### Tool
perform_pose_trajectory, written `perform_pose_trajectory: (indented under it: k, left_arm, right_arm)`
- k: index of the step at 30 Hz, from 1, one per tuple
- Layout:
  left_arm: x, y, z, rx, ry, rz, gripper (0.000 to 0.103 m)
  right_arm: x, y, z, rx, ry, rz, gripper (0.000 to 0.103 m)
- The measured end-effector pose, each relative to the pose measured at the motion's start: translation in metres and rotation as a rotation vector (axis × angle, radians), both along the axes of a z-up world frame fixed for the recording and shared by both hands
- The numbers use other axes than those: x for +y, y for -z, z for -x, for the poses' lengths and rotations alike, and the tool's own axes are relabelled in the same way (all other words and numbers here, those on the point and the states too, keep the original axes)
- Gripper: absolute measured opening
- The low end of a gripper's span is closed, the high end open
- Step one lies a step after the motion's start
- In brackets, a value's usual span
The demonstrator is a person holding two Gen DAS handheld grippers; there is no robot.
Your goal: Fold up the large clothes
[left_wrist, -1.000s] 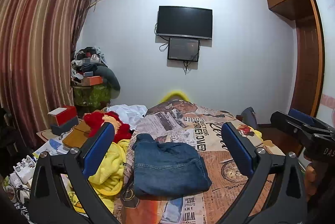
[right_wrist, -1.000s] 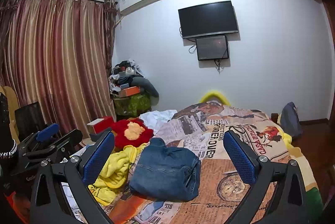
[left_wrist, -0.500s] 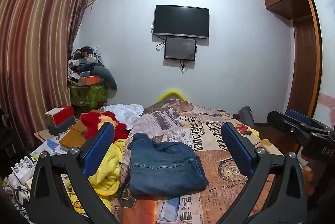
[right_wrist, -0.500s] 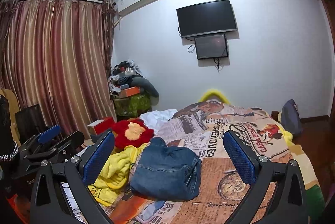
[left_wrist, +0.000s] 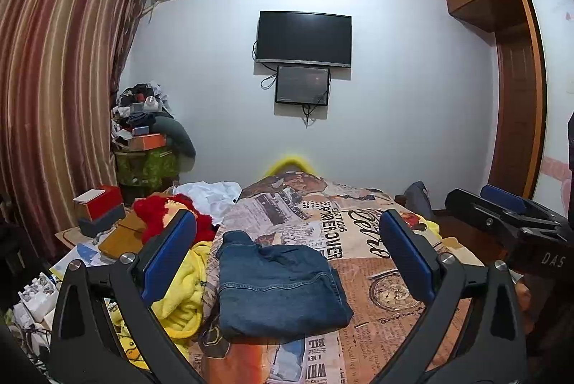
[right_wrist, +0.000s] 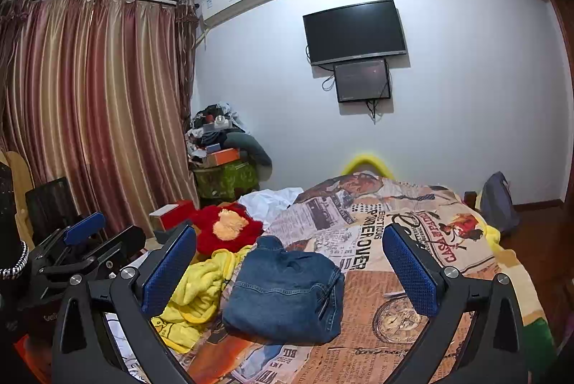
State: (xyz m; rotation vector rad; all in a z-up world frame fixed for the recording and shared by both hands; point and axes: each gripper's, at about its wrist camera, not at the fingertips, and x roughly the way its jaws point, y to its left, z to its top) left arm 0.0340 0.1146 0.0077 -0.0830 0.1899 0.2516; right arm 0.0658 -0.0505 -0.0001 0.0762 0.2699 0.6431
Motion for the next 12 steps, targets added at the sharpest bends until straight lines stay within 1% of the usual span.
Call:
perform_pose_trajectory:
  k: [12]
  left_arm:
    - [0.0025,0.0038,-0.0025,0.016,0.01,0.014,0.103]
  right_arm:
    - [-0.0015,0.0019,-0.0032,0.006,-0.001,0.004,0.103]
